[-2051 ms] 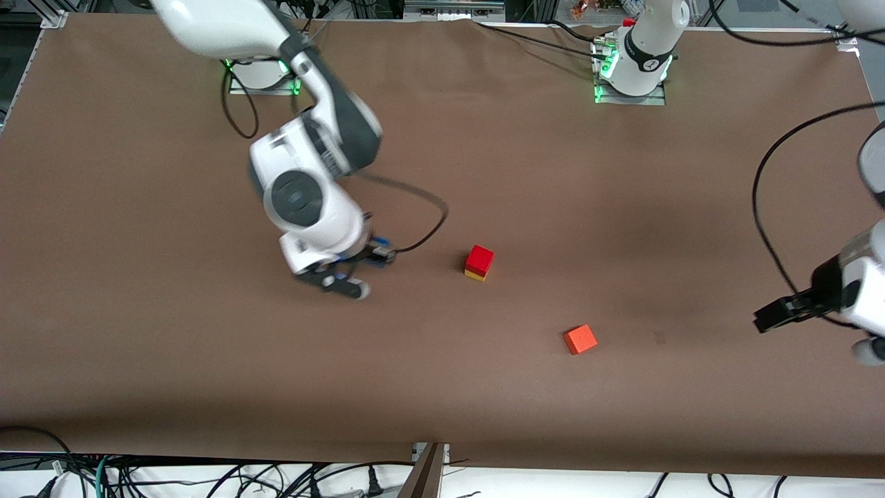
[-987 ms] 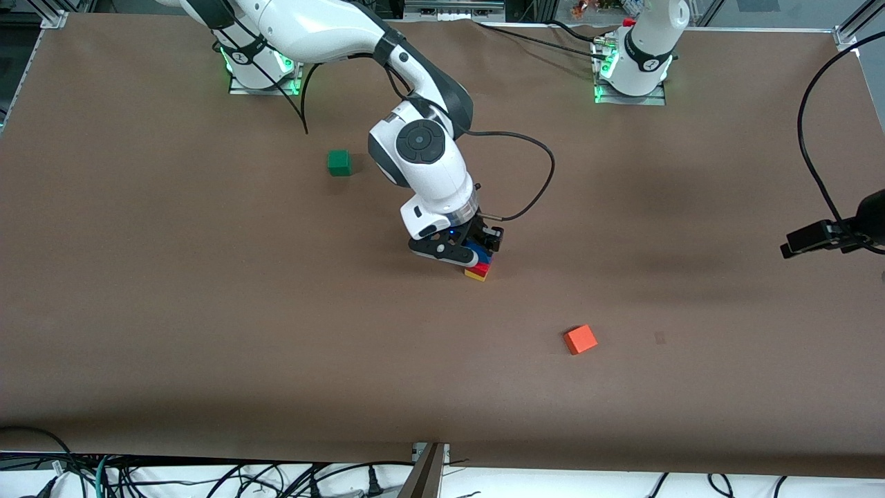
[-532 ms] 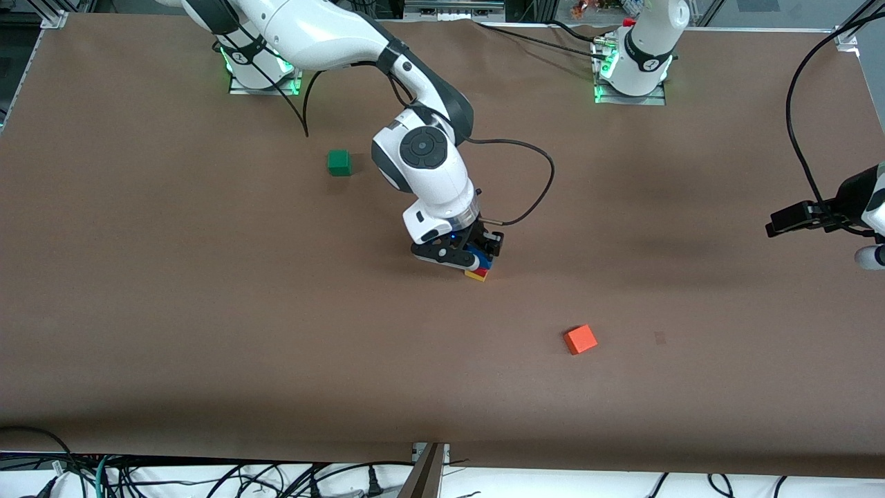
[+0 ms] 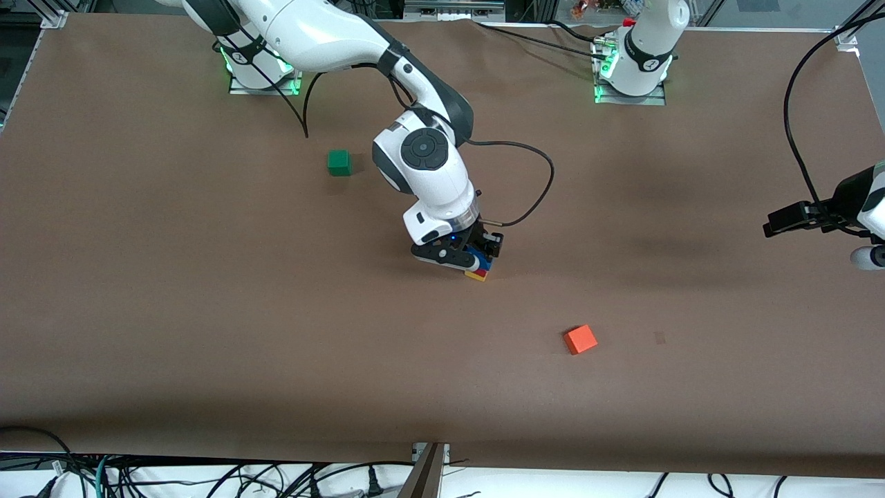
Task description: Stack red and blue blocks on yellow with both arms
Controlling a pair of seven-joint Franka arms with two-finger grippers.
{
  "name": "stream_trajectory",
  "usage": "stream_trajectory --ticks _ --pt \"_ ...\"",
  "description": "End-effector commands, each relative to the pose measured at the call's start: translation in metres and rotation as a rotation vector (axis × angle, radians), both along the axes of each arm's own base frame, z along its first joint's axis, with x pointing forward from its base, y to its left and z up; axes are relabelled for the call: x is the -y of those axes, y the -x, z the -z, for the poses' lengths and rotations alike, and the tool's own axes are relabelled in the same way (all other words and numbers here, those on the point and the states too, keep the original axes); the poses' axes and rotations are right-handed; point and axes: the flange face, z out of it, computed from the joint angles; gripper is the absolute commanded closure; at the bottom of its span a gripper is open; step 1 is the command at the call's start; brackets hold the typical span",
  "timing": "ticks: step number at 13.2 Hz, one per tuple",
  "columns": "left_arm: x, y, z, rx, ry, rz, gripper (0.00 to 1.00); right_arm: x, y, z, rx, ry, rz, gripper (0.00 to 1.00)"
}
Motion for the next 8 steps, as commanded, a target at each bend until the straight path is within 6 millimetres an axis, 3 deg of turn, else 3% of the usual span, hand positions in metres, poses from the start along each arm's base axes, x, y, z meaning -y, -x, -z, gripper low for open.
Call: stream_trajectory --ticks 1,5,6,8 --pt "0.001 0.002 -0.004 0.014 0.005 0.021 0.00 -0.006 -0.002 0.001 0.026 0.010 -0.007 0.37" --pt "0.003 0.000 -0.010 0.026 0.004 0.023 0.00 -0.008 0.000 -0.004 0.029 0.005 -0.005 0.20" --pt "0.003 0.000 -0.010 0.026 0.004 0.023 0.00 -0.006 -0.002 -0.012 0.033 0.002 -0.008 0.01" --pt "0.003 0.000 -0.010 0.026 0.004 0.023 0.00 -0.002 -0.004 -0.035 0.044 -0.006 -0.006 0.00"
